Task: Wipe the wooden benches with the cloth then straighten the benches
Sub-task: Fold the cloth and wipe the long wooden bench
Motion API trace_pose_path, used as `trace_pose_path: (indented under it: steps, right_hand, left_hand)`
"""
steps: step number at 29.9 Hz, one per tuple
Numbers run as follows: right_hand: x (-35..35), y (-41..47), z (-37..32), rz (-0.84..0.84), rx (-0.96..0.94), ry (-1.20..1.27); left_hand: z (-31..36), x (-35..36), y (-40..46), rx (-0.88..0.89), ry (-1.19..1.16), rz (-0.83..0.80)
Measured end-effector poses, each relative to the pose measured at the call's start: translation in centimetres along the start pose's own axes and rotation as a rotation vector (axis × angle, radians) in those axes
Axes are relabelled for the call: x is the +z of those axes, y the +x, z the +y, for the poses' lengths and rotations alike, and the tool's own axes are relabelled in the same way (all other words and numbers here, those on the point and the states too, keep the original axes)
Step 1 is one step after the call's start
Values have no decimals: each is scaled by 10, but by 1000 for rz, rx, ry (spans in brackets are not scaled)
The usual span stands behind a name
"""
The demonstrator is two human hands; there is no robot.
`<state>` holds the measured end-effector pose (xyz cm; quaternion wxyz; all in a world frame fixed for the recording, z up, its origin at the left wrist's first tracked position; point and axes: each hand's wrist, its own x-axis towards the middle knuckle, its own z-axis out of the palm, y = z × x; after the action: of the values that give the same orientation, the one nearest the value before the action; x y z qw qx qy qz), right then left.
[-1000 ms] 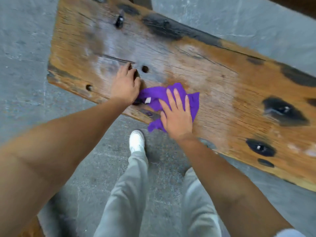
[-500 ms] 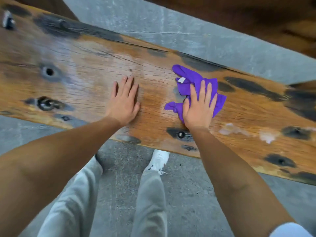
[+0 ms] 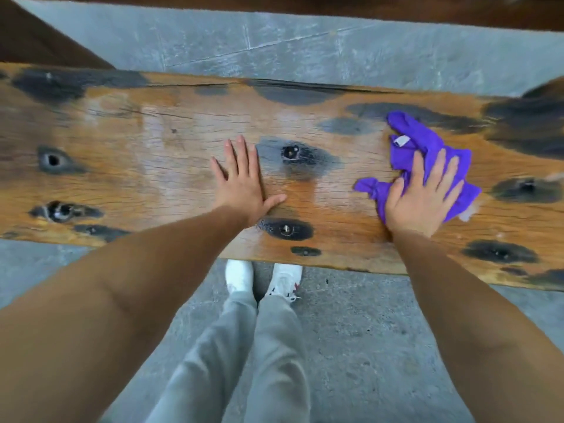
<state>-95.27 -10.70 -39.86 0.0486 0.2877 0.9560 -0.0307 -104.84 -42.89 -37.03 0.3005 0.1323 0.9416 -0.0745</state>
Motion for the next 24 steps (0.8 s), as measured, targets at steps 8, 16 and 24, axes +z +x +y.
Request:
trace_pose_path:
  steps: [8, 16, 24]
  right_hand:
    - [-9, -1, -16, -49, 71, -4]
    - [-16, -80, -175, -216, -481, -32]
    - [13, -74, -165, -152, -914, 34]
  left_hand:
    - [8, -8, 4, 3, 22, -82]
    - [-41, 1, -36, -46, -483, 276]
    - [-34, 59, -83, -106, -308, 254]
